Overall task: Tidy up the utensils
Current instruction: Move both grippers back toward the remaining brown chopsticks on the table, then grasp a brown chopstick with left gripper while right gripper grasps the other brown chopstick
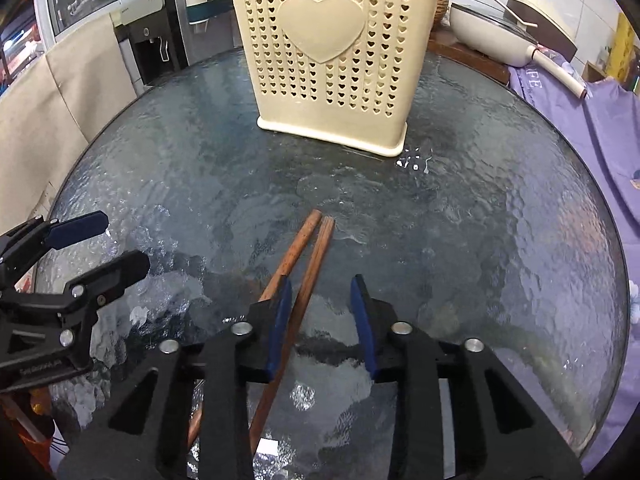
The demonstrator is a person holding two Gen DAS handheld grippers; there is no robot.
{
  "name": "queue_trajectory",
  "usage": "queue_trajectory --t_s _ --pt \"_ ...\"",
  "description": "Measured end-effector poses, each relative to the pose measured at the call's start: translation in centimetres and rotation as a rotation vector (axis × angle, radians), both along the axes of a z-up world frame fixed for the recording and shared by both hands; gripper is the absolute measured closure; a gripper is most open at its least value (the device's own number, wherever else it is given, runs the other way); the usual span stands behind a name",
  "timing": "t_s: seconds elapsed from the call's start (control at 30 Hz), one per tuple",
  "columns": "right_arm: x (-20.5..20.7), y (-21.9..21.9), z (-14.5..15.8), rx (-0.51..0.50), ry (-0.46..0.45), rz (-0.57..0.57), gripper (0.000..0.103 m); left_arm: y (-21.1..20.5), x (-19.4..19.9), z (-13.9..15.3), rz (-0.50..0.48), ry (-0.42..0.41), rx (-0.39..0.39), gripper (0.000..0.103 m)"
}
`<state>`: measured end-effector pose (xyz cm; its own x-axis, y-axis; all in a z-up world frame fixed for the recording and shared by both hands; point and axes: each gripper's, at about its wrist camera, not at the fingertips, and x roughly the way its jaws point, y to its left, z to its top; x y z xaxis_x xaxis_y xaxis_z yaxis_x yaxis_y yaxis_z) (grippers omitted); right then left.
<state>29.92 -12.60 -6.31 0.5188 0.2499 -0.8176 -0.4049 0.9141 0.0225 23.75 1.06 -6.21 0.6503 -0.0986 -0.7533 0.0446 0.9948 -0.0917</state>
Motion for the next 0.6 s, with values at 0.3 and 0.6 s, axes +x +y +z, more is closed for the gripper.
queue_trajectory --t_s 0.3,0.6 --pt "1.0 -1.7 0.2 0.015 0.02 0.023 0.093 -2.6 0.7 -0.1 -0.074 0.017 0.007 0.034" --pt "2.2 -4.5 0.3 0.029 0.039 -0.017 0.094 -6.7 2.1 0.0 -0.201 0.05 -0.004 0.037"
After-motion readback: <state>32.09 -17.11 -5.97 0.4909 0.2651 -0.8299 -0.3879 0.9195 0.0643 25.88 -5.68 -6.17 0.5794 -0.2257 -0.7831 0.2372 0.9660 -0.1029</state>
